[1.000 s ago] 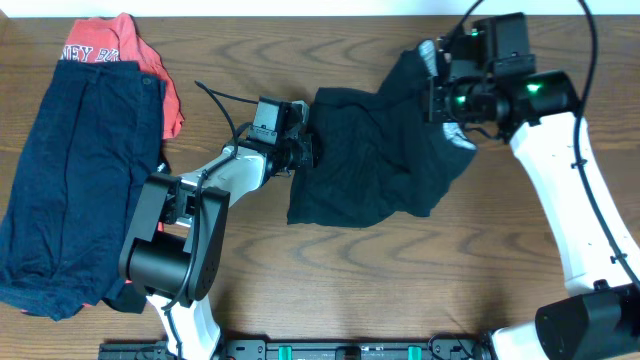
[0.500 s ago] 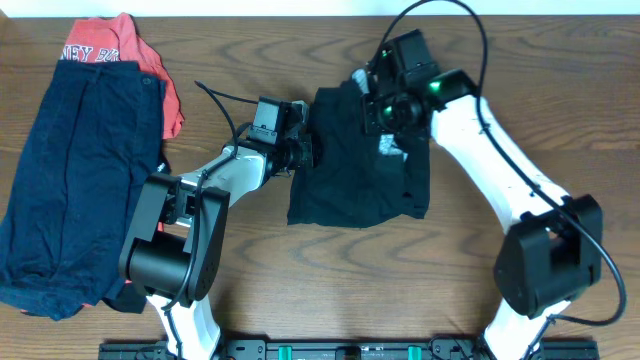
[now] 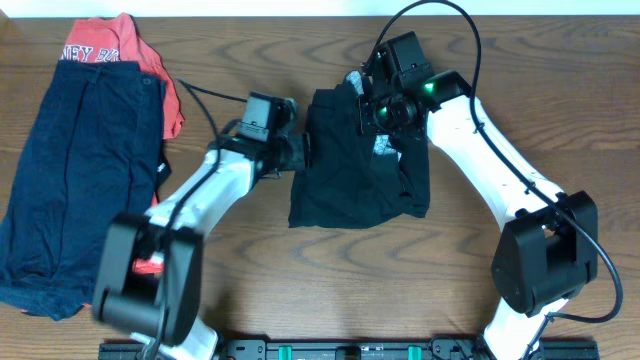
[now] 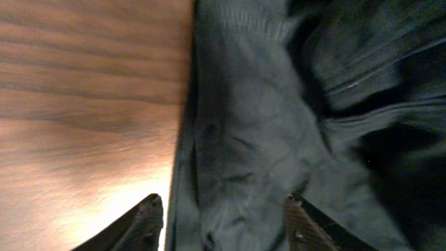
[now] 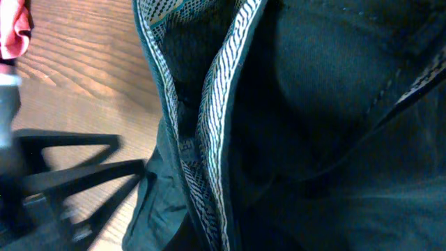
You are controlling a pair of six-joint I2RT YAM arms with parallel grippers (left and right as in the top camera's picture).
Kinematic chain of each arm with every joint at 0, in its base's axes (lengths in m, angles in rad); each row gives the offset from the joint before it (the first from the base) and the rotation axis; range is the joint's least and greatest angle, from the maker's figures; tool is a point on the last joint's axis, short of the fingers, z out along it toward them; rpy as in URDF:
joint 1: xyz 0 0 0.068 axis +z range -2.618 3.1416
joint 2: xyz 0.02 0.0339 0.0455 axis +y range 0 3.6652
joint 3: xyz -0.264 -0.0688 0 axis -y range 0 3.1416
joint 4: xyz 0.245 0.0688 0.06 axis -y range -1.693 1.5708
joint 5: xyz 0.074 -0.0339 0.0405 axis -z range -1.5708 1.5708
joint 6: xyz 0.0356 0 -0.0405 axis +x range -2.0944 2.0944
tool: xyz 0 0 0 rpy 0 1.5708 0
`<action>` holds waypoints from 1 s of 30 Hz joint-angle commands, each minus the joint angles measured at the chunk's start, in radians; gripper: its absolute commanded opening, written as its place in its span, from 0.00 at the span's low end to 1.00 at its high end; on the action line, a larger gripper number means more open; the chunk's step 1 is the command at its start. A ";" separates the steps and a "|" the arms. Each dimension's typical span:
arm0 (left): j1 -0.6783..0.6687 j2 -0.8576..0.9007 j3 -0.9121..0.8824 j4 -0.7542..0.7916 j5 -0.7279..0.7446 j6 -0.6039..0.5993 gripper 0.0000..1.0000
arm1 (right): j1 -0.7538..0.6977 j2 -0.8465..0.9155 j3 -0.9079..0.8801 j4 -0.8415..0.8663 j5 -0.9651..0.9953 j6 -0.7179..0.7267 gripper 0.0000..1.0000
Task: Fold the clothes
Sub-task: 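Release the left gripper and retract it toward the left clothes pile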
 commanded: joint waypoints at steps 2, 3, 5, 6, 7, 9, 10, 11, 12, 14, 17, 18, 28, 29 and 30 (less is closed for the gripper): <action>0.032 -0.126 -0.003 -0.058 -0.103 0.009 0.61 | 0.013 0.005 0.023 0.008 -0.013 0.016 0.01; 0.039 -0.146 -0.003 -0.068 -0.117 0.009 0.61 | 0.016 0.005 0.023 0.008 -0.013 0.013 0.01; 0.057 -0.186 -0.003 -0.080 -0.141 0.008 0.62 | 0.027 0.005 0.023 0.013 -0.021 -0.002 0.09; 0.071 -0.206 -0.003 -0.084 -0.152 0.008 0.63 | 0.036 0.005 0.023 0.014 -0.022 -0.006 0.17; 0.084 -0.222 -0.003 -0.086 -0.159 0.009 0.64 | 0.044 0.005 0.023 0.014 -0.022 -0.006 0.25; 0.117 -0.249 -0.003 -0.089 -0.190 0.009 0.66 | 0.060 0.005 0.023 0.016 -0.026 -0.019 0.40; 0.134 -0.259 -0.003 -0.091 -0.209 0.009 0.67 | 0.066 0.005 0.023 0.017 -0.034 -0.026 0.42; 0.151 -0.266 -0.003 -0.094 -0.222 0.009 0.68 | 0.071 0.005 0.023 0.020 -0.046 -0.029 0.43; 0.172 -0.272 -0.003 -0.098 -0.230 0.009 0.68 | 0.074 0.005 0.023 0.023 -0.063 -0.033 0.45; 0.209 -0.272 -0.003 -0.101 -0.229 0.009 0.68 | 0.076 0.005 0.023 0.031 -0.098 -0.044 0.47; 0.253 -0.269 -0.003 -0.121 -0.229 0.009 0.68 | 0.072 0.003 0.031 0.030 -0.126 -0.048 0.47; 0.265 -0.269 -0.003 -0.128 -0.229 0.009 0.68 | 0.071 0.000 0.031 0.030 -0.129 -0.050 0.47; 0.282 -0.261 -0.008 -0.143 -0.228 0.008 0.68 | 0.068 -0.025 0.028 -0.006 0.051 -0.154 0.56; 0.282 -0.261 -0.010 -0.144 -0.228 0.008 0.68 | 0.068 -0.020 0.028 -0.019 0.074 -0.156 0.57; 0.282 -0.260 -0.010 -0.146 -0.228 0.008 0.68 | 0.068 -0.015 0.028 -0.032 0.087 -0.158 0.58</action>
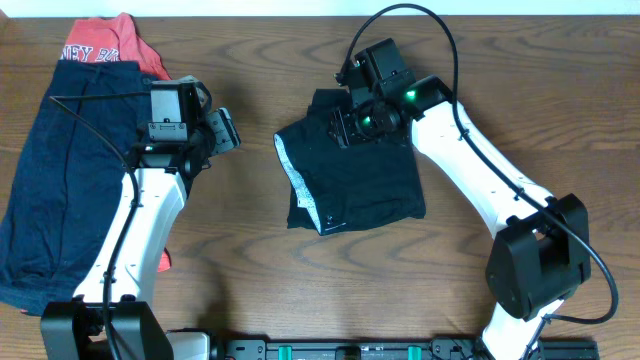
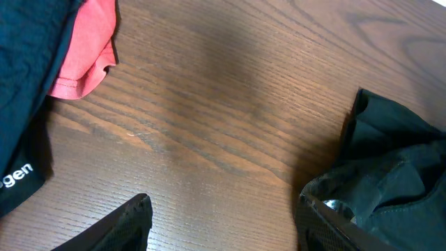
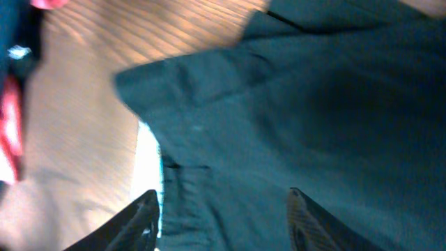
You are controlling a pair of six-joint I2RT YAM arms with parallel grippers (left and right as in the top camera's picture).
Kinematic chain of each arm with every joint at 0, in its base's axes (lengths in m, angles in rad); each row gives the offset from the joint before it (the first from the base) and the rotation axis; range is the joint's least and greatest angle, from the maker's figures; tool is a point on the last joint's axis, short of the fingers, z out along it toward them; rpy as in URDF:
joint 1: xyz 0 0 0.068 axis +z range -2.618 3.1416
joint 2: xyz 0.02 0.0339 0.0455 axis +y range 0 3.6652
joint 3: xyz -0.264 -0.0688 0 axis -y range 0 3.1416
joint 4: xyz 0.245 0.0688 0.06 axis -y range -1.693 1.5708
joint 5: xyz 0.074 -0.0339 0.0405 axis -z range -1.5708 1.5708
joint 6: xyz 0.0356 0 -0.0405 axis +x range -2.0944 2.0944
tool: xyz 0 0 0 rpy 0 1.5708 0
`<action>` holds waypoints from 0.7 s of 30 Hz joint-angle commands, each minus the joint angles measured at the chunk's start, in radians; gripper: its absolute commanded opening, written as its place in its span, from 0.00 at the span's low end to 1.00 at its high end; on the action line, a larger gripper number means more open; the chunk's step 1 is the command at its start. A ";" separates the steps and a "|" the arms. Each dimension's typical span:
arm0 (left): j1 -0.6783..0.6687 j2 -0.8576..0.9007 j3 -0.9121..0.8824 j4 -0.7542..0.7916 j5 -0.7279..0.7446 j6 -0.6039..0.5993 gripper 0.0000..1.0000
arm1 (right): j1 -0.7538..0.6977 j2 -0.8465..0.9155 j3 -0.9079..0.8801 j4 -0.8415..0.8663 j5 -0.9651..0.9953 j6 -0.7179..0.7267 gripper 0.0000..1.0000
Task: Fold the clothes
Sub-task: 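Release the left gripper and retract it toward the left clothes pile, then carry the folded black shorts with the right gripper to the far-right table corner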
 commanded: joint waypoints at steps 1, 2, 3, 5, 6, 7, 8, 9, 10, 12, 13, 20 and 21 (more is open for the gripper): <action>0.002 0.005 -0.010 -0.013 -0.010 0.008 0.68 | -0.004 -0.008 0.019 -0.032 0.106 -0.045 0.60; 0.002 0.005 -0.010 -0.016 -0.010 0.008 0.68 | -0.005 -0.001 0.019 -0.045 0.107 -0.044 0.62; 0.002 0.006 -0.011 -0.018 -0.010 0.009 0.68 | -0.006 0.002 0.019 -0.058 0.106 -0.044 0.63; 0.003 0.007 -0.014 -0.018 -0.010 0.009 0.68 | -0.005 0.014 0.017 -0.077 0.103 -0.044 0.64; 0.002 0.008 -0.014 -0.017 -0.010 0.009 0.68 | -0.002 0.022 0.013 -0.082 0.103 -0.045 0.65; 0.002 0.009 -0.014 -0.017 -0.010 0.008 0.68 | 0.000 0.029 0.011 -0.086 0.103 -0.050 0.67; 0.002 0.010 -0.014 -0.017 -0.010 0.009 0.68 | 0.003 0.039 0.009 -0.087 0.101 -0.073 0.69; 0.003 0.010 -0.014 -0.017 -0.010 0.008 0.68 | 0.008 0.053 0.008 -0.084 0.099 -0.103 0.73; 0.002 0.011 -0.014 -0.016 -0.010 0.008 0.68 | 0.013 0.069 0.008 -0.080 0.099 -0.145 0.76; 0.002 0.011 -0.014 -0.016 -0.010 0.009 0.68 | 0.023 0.107 0.008 -0.076 0.105 -0.212 0.83; 0.002 0.011 -0.014 -0.016 -0.010 0.008 0.68 | 0.025 0.129 0.008 -0.073 0.116 -0.227 0.84; 0.002 0.011 -0.014 -0.017 -0.010 0.009 0.68 | 0.012 0.287 0.008 -0.030 0.145 -0.228 0.89; 0.003 0.011 -0.014 -0.017 -0.010 0.009 0.68 | 0.007 0.303 0.008 -0.023 0.144 -0.225 0.89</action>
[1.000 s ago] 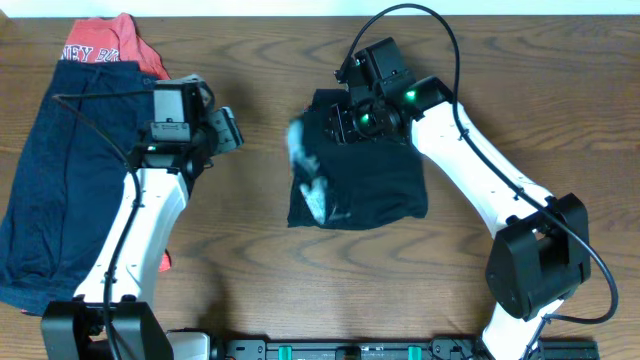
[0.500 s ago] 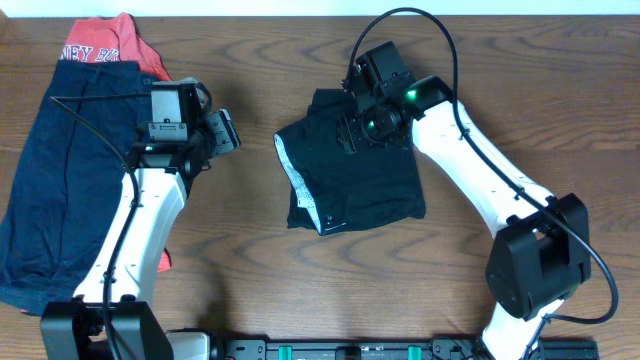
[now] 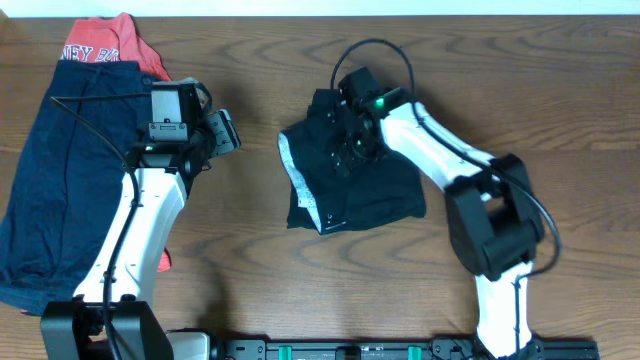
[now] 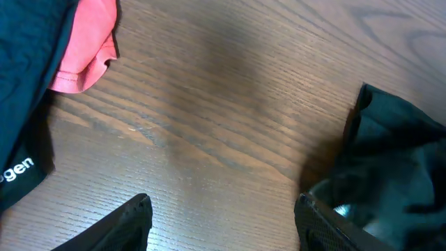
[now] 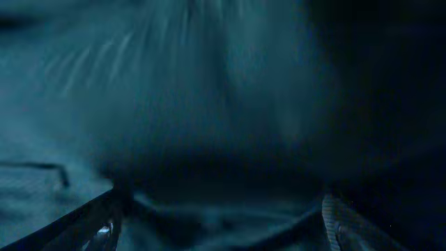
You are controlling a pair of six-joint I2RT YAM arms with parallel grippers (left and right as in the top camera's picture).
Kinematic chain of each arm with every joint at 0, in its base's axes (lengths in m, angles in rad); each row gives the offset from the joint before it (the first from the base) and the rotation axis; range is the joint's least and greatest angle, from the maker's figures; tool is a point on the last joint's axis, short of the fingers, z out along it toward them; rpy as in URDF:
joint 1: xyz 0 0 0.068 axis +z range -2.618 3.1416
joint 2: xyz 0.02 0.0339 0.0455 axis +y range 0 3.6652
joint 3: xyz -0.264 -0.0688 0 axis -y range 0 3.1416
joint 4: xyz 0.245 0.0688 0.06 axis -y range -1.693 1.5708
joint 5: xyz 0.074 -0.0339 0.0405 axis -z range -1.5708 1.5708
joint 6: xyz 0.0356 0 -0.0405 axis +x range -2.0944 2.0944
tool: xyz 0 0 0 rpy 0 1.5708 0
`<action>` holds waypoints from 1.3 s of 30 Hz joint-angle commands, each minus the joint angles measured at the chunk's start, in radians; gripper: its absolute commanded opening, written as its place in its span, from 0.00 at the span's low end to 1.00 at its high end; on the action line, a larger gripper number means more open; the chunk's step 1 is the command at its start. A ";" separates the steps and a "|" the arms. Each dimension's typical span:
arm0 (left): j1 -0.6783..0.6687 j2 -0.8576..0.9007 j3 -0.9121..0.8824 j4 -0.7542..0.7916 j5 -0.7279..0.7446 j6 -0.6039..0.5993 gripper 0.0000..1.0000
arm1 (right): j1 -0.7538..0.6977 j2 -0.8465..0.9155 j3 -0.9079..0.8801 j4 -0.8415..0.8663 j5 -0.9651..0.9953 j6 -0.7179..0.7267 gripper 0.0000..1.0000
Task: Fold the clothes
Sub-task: 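Carry the folded black shorts with the right gripper to the far-right table corner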
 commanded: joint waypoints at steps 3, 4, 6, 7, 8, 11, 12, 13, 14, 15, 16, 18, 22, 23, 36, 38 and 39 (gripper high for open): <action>0.002 0.010 -0.014 -0.003 -0.010 0.009 0.68 | -0.030 0.086 0.008 0.032 0.022 -0.008 0.89; 0.002 0.010 -0.014 -0.003 -0.010 0.009 0.68 | -0.038 0.096 0.008 0.040 0.032 0.006 0.89; 0.002 0.010 -0.014 -0.003 -0.010 0.009 0.68 | -0.062 0.113 0.008 0.060 0.050 0.026 0.89; 0.003 0.010 -0.014 -0.003 -0.010 0.009 0.68 | -0.078 0.117 0.008 0.070 0.056 0.028 0.90; 0.003 0.010 -0.014 -0.003 -0.010 0.009 0.68 | -0.094 0.122 0.008 0.080 0.063 0.029 0.90; 0.003 0.010 -0.014 -0.003 -0.011 0.009 0.68 | -0.163 0.127 0.008 0.107 0.081 0.036 0.90; 0.003 0.010 -0.014 -0.003 -0.010 0.009 0.68 | -0.193 0.128 0.008 0.115 0.090 0.035 0.91; 0.003 0.010 -0.014 -0.003 -0.011 0.009 0.68 | -0.220 0.128 0.008 0.122 0.097 0.035 0.91; 0.003 0.010 -0.014 -0.003 -0.011 0.009 0.68 | -0.254 0.128 0.008 0.131 0.109 0.035 0.92; 0.003 0.010 -0.014 -0.002 -0.011 0.009 0.68 | -0.289 0.128 0.008 0.140 0.122 0.030 0.93; 0.003 0.010 -0.014 -0.002 -0.011 0.009 0.68 | -0.320 0.128 0.008 0.150 0.130 0.017 0.94; 0.003 0.010 -0.014 -0.002 -0.011 0.009 0.68 | -0.389 0.128 0.008 0.179 0.138 -0.025 0.95; 0.003 0.010 -0.014 -0.002 -0.011 0.009 0.68 | -0.525 0.128 0.008 0.284 0.138 -0.091 0.96; 0.003 0.010 -0.014 -0.002 -0.011 0.009 0.68 | -0.548 0.128 0.008 0.308 0.137 -0.100 0.97; 0.003 0.010 -0.014 -0.002 -0.011 0.009 0.68 | -0.721 0.237 0.008 0.786 0.136 -0.169 0.99; 0.003 0.010 -0.014 -0.002 -0.011 0.009 0.68 | -0.721 0.277 0.008 0.867 0.138 -0.172 0.99; 0.003 0.010 -0.014 -0.002 -0.011 0.009 0.68 | -0.722 0.299 0.008 0.909 0.145 -0.171 0.99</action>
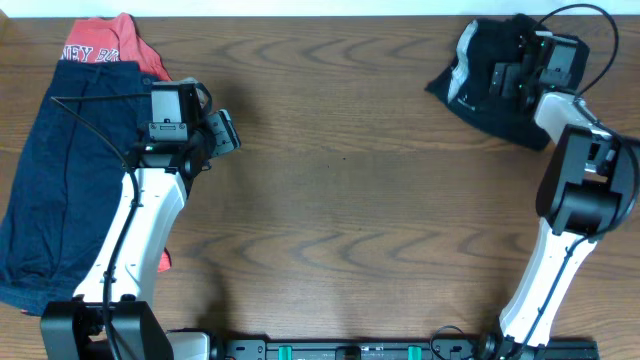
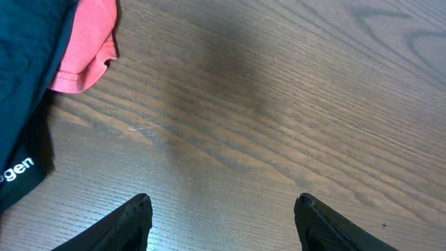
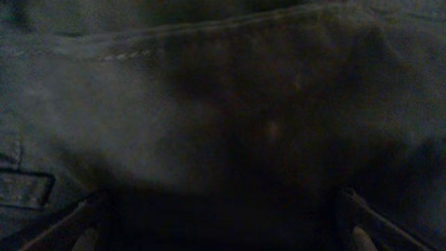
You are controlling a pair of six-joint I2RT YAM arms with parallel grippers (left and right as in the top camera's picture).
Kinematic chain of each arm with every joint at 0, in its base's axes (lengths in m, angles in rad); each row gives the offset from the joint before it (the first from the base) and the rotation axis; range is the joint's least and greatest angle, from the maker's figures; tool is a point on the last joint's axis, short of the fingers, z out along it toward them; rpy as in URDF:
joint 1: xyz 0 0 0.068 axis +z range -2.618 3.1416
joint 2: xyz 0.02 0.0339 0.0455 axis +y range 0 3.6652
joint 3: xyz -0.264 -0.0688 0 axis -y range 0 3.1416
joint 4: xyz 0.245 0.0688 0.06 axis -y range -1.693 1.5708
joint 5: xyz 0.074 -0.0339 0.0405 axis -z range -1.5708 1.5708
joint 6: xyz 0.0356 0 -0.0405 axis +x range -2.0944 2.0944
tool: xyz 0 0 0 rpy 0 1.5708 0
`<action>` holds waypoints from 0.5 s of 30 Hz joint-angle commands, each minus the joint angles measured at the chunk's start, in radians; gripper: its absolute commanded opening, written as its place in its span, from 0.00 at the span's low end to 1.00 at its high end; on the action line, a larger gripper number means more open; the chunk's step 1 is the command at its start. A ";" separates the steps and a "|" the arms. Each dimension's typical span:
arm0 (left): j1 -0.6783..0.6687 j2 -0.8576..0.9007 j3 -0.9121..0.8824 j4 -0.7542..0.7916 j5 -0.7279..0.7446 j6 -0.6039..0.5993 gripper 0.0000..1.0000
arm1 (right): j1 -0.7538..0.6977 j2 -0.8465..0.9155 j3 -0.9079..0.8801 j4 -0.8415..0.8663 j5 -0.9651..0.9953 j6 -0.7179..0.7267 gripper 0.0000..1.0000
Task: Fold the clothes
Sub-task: 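Carry the folded black shorts with the right gripper to the far-right table corner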
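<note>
A folded black garment (image 1: 495, 115) with a pale patterned lining showing lies bunched at the table's far right corner. My right gripper (image 1: 505, 75) rests on top of it. In the right wrist view dark cloth (image 3: 223, 104) fills the frame, and the fingertips (image 3: 90, 216) stand wide apart, pressed onto it. My left gripper (image 2: 223, 206) hangs open over bare wood at the left of the table (image 1: 330, 200), holding nothing.
At the far left lies a long navy garment (image 1: 70, 170) on top of a red shirt (image 1: 125, 45). The left wrist view shows the red shirt's hem (image 2: 87, 49) and the navy cloth (image 2: 24, 84) at its left edge.
The black garment was in the middle of the table under my right gripper. Now it lies at the far right corner, the gripper still on it. My left arm has not moved.
Both grippers were at the black garment in the table's middle, the left one at its left edge. Then the left arm stood back by the navy pile, and the garment lay folded with its lining showing. The right gripper came down on it. Garment and gripper are now at the far right corner.
</note>
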 commanded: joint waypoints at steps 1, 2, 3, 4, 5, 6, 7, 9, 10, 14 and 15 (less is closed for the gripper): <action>0.003 0.010 -0.014 -0.002 -0.011 0.009 0.68 | 0.001 0.102 -0.012 0.063 0.048 -0.031 0.99; 0.003 0.010 -0.014 -0.002 -0.011 0.009 0.68 | -0.002 0.116 -0.012 0.091 0.060 -0.027 0.99; 0.003 0.010 -0.014 -0.001 -0.011 0.009 0.68 | -0.006 0.128 -0.012 0.120 0.082 -0.009 0.99; 0.003 0.010 -0.014 0.001 -0.011 0.009 0.68 | -0.011 0.129 -0.012 0.135 0.103 0.009 0.99; 0.003 0.010 -0.014 0.002 -0.011 0.009 0.68 | -0.014 0.128 -0.012 0.144 0.115 0.016 0.99; 0.003 0.010 -0.014 0.003 -0.011 0.009 0.68 | -0.018 0.120 -0.010 0.148 0.118 0.026 0.99; 0.003 0.010 -0.014 0.005 -0.011 0.009 0.68 | -0.023 0.108 -0.004 0.147 0.117 0.028 0.99; 0.003 0.010 -0.014 0.006 -0.011 0.009 0.68 | -0.032 0.067 -0.001 0.136 0.116 0.029 0.99; 0.003 0.010 -0.014 0.008 -0.011 0.009 0.68 | -0.035 0.040 -0.001 0.122 0.116 0.029 0.99; 0.003 0.010 -0.014 0.010 -0.011 0.008 0.68 | -0.037 -0.126 -0.001 -0.034 0.076 0.071 0.99; 0.003 0.010 -0.014 0.010 -0.011 0.009 0.68 | -0.037 -0.182 -0.001 -0.104 0.042 0.084 0.99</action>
